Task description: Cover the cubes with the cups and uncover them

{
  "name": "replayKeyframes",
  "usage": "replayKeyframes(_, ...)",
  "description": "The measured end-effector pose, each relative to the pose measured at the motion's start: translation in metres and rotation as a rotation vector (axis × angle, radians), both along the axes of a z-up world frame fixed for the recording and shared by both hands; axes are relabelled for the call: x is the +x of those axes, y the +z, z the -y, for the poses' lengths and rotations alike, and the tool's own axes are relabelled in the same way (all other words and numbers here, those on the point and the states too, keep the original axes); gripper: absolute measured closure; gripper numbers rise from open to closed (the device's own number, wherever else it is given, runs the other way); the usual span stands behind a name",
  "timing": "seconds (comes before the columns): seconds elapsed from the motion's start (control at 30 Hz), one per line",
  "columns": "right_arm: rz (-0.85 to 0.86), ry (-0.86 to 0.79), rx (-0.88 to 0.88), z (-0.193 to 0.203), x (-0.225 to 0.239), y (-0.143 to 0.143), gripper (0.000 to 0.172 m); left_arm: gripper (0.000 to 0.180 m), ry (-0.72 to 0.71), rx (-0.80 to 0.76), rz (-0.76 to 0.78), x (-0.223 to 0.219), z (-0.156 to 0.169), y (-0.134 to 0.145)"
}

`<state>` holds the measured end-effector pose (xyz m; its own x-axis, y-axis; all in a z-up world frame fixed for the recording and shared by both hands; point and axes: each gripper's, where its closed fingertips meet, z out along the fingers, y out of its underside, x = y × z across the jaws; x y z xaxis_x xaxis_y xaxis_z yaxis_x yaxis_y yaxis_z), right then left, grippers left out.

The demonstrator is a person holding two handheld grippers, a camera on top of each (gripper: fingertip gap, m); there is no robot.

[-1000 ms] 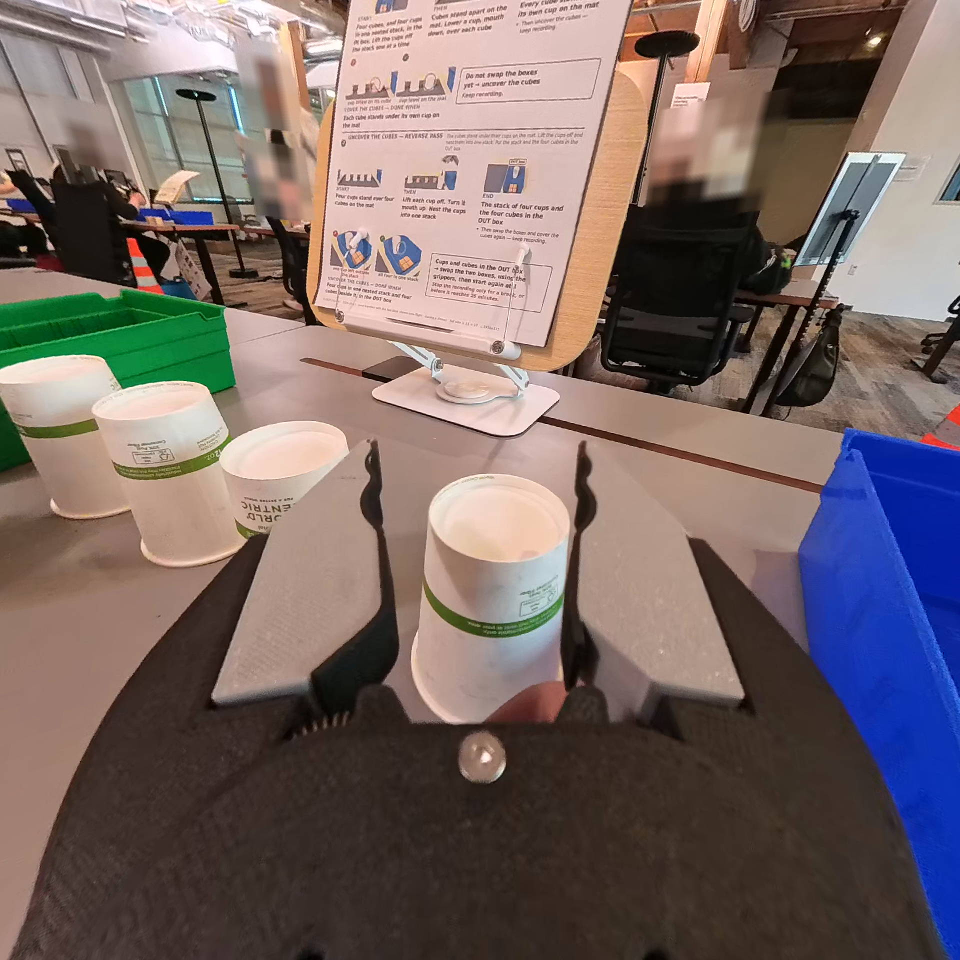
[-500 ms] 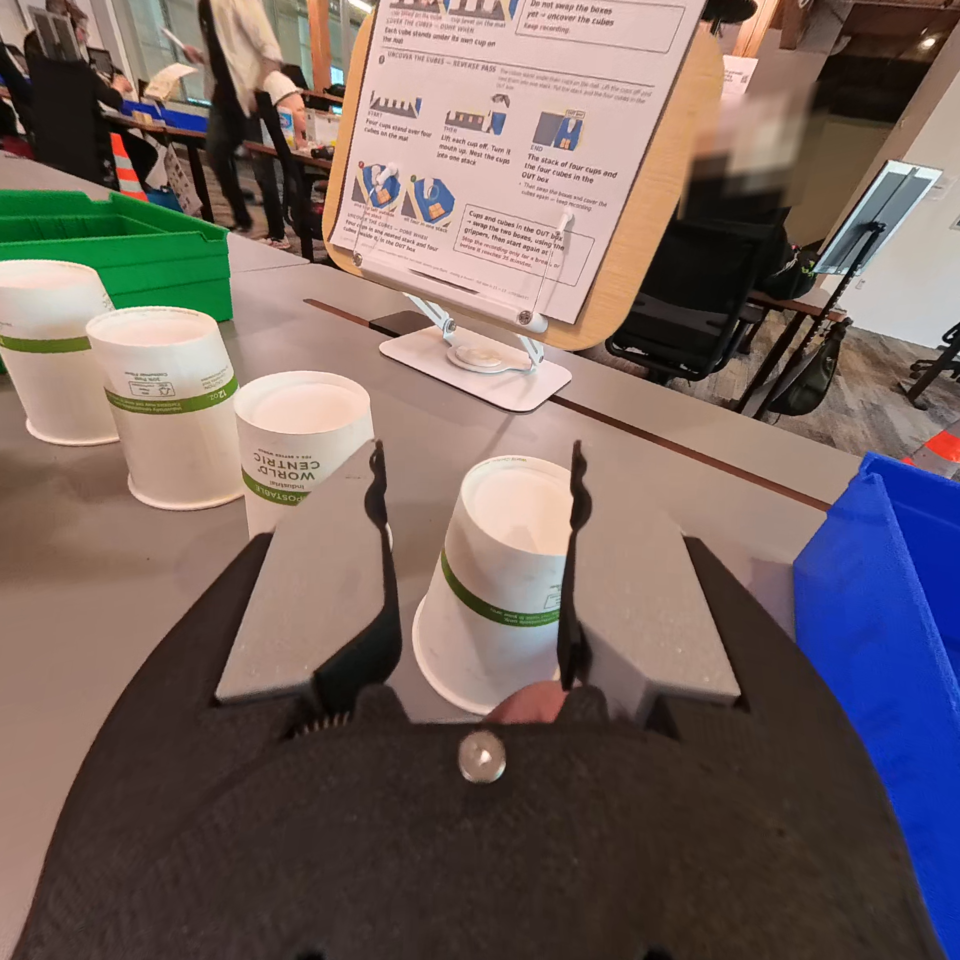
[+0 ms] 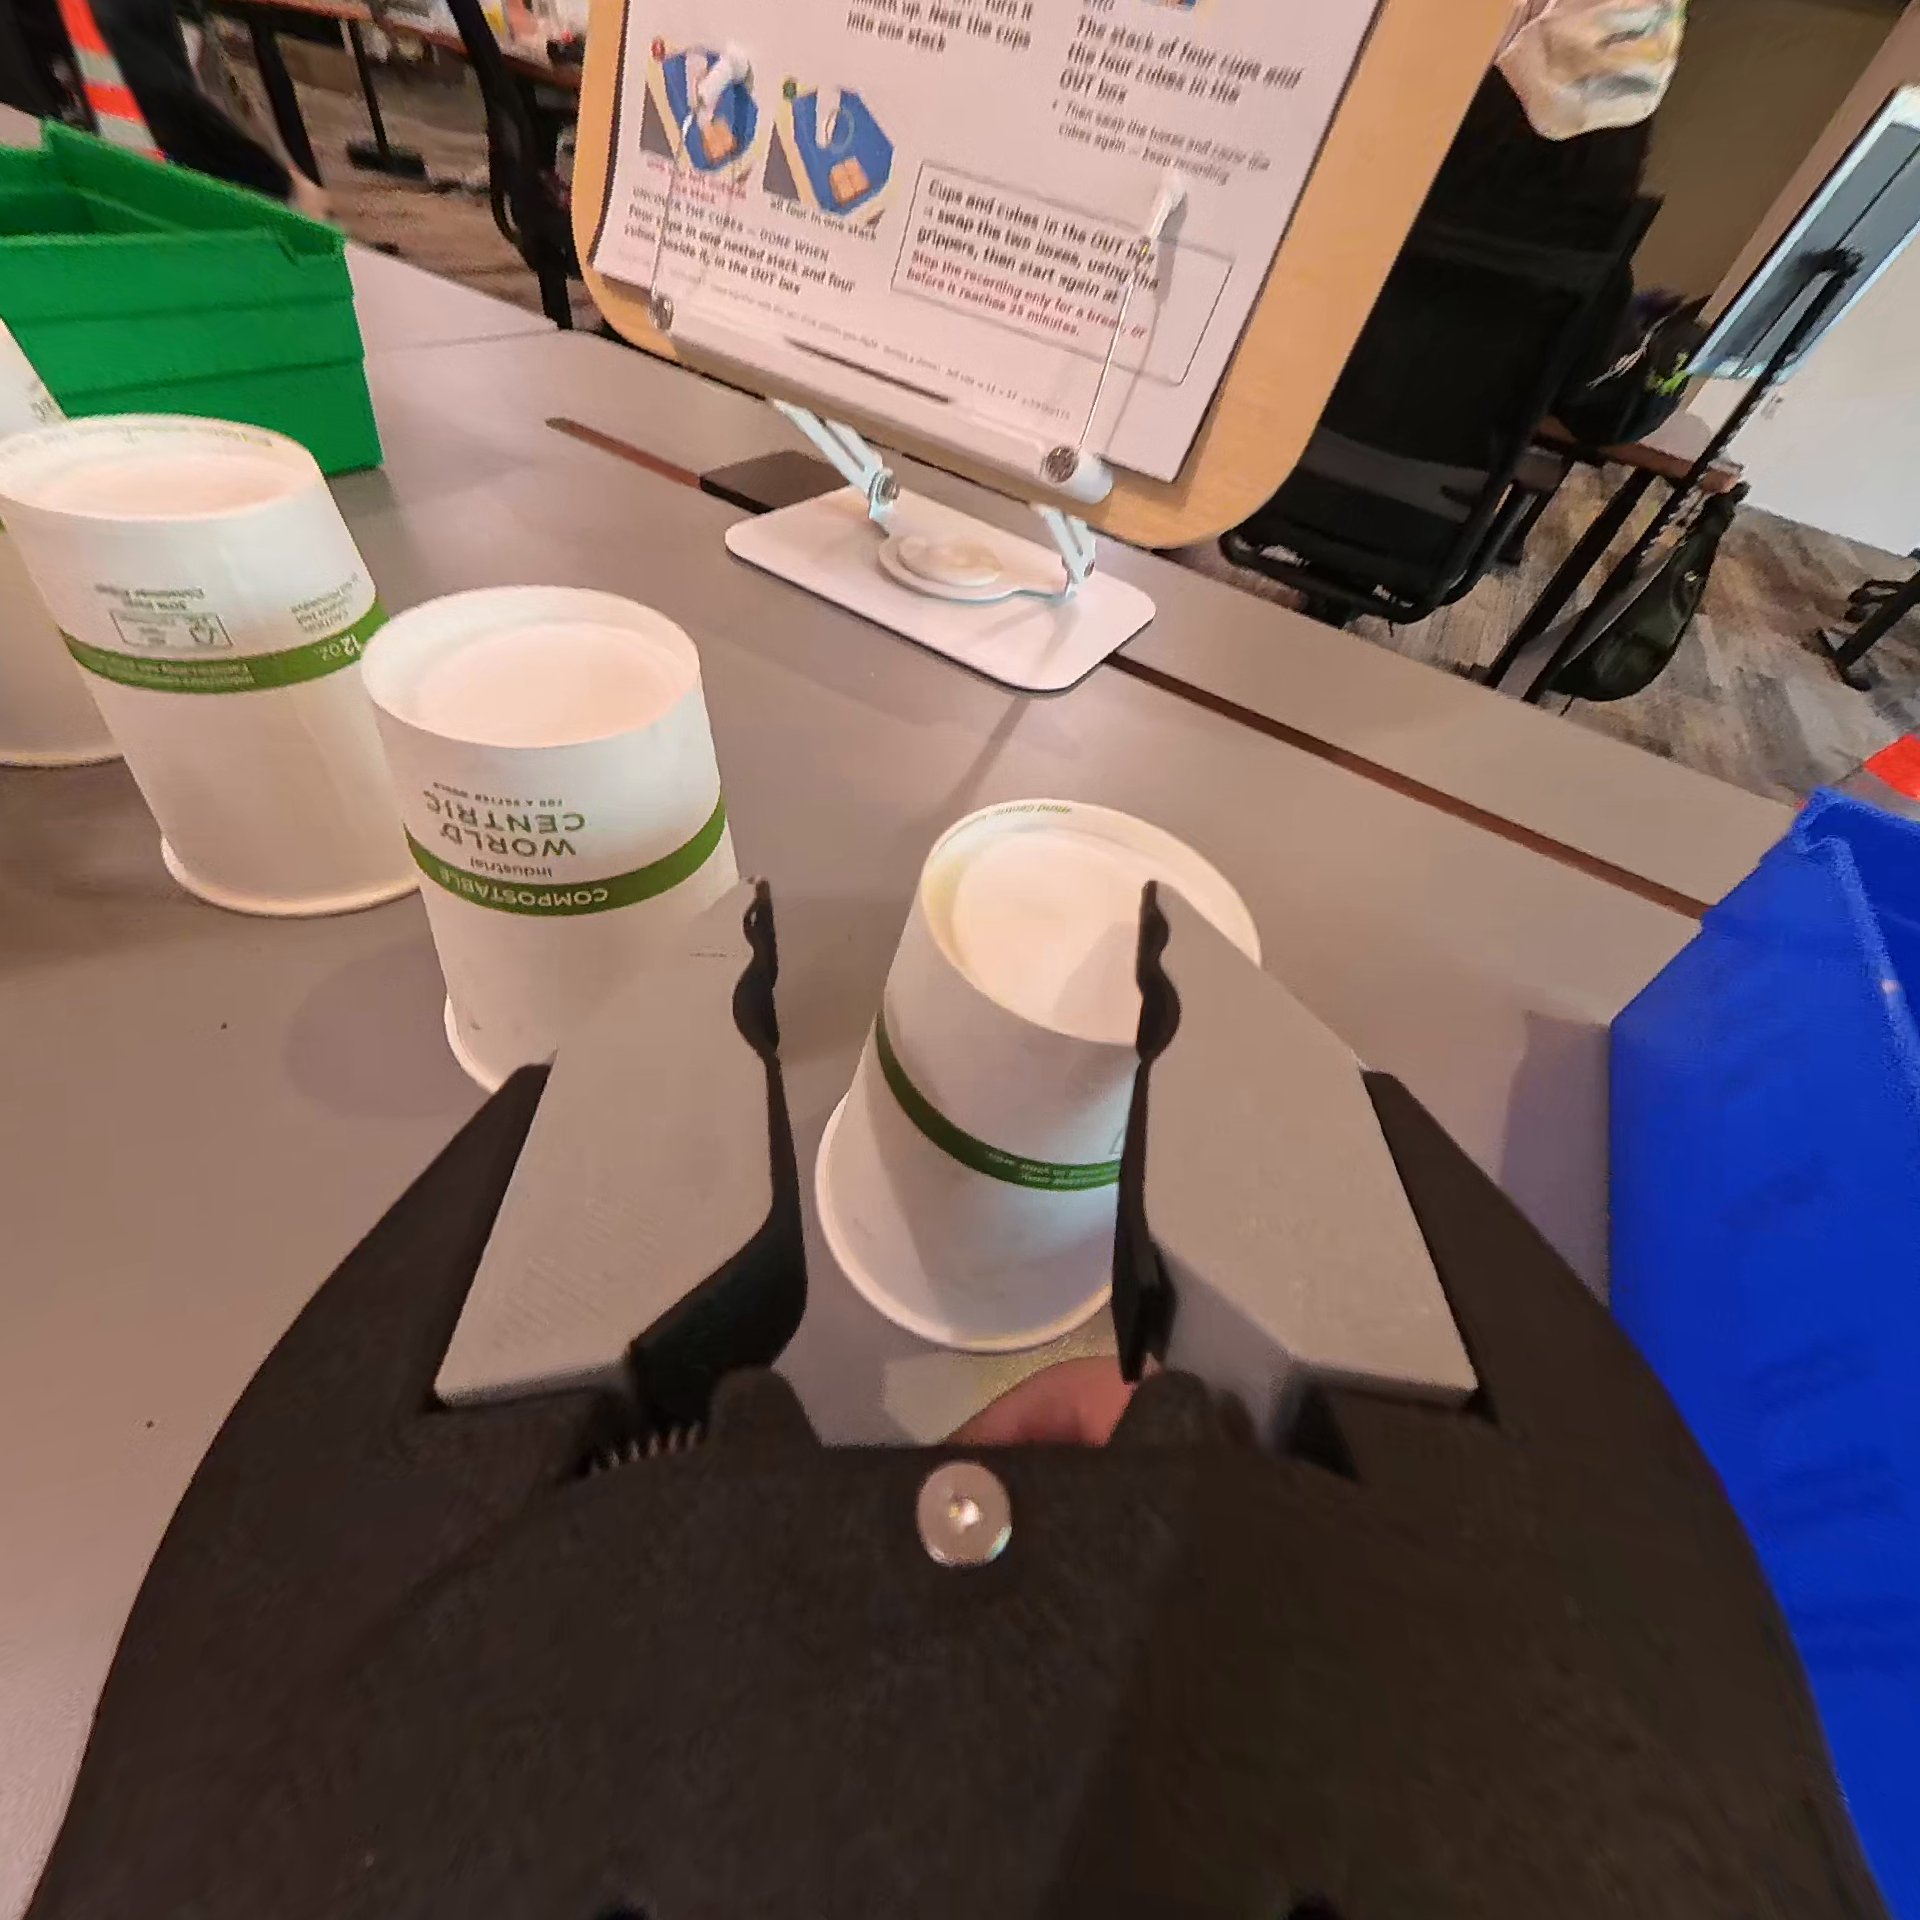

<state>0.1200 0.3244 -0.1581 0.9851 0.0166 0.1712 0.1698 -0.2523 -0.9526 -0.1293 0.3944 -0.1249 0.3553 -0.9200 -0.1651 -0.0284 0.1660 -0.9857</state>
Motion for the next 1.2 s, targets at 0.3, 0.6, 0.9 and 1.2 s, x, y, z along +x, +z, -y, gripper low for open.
replayKeyframes(0.3, -0.019, 0.050, 0.121, 0.006, -0.009, 0.025, 0.103, 0.119, 0.044, -0.023, -0.008, -0.003, -0.009, -0.003)
replayKeyframes(0.6, -0.038, -0.145, 0.316, 0.034, 0.038, 0.062, 0.106, 0.119, 0.135, -0.039, 0.045, -0.017, -0.024, 0.006)
replayKeyframes(0.9, 0.031, -0.156, 0.321, 0.077, 0.048, 0.049, 0.108, 0.119, 0.066, -0.190, 0.071, -0.056, -0.007, 0.002)
replayKeyframes(1.2, -0.034, -0.266, 0.264, 0.133, 0.100, 0.015, 0.102, 0.118, 0.273, -0.234, 0.001, -0.136, -0.025, -0.020)
